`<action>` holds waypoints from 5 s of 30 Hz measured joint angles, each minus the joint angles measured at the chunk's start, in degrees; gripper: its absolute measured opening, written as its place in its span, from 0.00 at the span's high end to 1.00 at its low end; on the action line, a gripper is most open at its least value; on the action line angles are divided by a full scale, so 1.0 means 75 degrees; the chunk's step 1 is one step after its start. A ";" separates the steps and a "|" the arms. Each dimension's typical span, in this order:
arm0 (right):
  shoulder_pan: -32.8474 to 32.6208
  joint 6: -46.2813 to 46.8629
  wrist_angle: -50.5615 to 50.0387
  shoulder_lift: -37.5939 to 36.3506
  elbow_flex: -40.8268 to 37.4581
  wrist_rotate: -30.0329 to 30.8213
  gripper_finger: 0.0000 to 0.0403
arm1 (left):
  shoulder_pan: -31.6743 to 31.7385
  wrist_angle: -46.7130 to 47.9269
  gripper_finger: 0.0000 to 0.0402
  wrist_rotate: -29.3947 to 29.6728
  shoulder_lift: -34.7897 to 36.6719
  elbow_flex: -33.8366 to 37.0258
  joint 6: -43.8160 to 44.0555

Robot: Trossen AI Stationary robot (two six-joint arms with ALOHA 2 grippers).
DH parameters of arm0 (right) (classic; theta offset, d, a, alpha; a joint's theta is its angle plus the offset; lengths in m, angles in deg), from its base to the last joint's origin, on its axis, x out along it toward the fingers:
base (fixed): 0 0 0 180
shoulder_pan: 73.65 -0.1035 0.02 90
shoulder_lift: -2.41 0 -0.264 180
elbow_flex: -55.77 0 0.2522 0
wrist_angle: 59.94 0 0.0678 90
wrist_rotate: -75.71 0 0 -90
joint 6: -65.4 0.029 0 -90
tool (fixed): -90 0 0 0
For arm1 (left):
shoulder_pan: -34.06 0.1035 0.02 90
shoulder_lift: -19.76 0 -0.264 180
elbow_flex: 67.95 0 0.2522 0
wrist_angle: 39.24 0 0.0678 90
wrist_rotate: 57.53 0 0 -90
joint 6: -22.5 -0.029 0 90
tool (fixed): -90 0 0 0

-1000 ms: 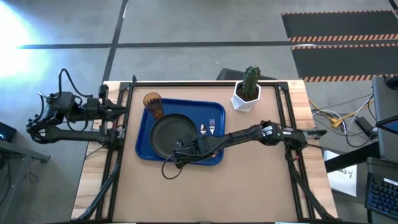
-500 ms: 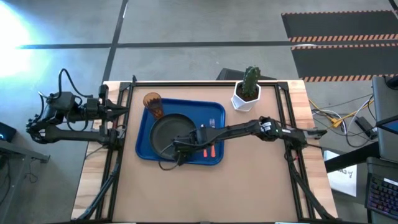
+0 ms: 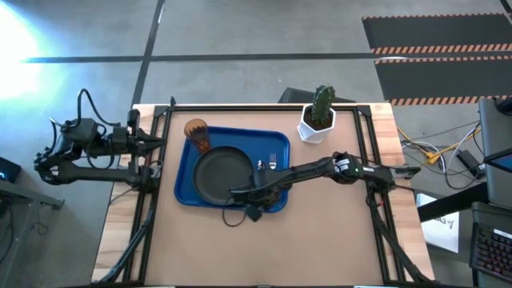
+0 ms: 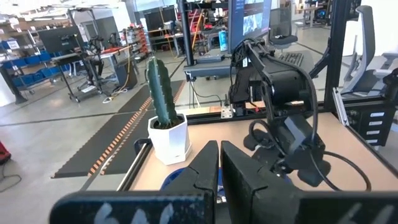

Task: Pick and place plate/cup/fork/spoon on tray
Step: Move the blue serving tray to the center of the table

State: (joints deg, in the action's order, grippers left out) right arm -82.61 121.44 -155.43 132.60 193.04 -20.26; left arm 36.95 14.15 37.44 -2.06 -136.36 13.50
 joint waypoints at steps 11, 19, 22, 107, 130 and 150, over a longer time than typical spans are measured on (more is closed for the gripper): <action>-0.0142 0.0498 0.0904 0.0000 -0.0872 0.0229 0.98 | 0.0003 -0.0009 1.00 0.0003 0.0000 0.0000 -0.0061; -0.0270 0.0814 0.1031 -0.0015 -0.0893 0.0276 0.98 | 0.0000 -0.0009 1.00 0.0003 0.0000 0.0000 -0.0061; -0.0437 0.0990 0.1028 -0.0015 -0.0893 0.0338 0.98 | 0.0001 -0.0009 1.00 0.0036 0.0000 0.0000 -0.0060; -0.2541 0.4053 0.0060 -0.0533 0.1310 0.6358 0.98 | 0.0000 0.2554 1.00 -0.2574 -0.0598 0.0149 0.0151; -0.2604 -0.0480 0.1151 -0.2943 0.1407 0.8632 0.98 | -0.0002 0.2812 1.00 -0.2896 -0.1108 0.3042 0.3368; -0.2875 -0.1047 0.1168 -0.2943 0.1363 0.7935 0.98 | 0.0065 0.2687 1.00 0.0956 -0.3899 -0.1370 0.2928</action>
State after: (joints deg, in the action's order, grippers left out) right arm -104.17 113.58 -146.67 110.52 203.26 39.25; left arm 37.44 34.30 44.61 -31.30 -146.64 35.47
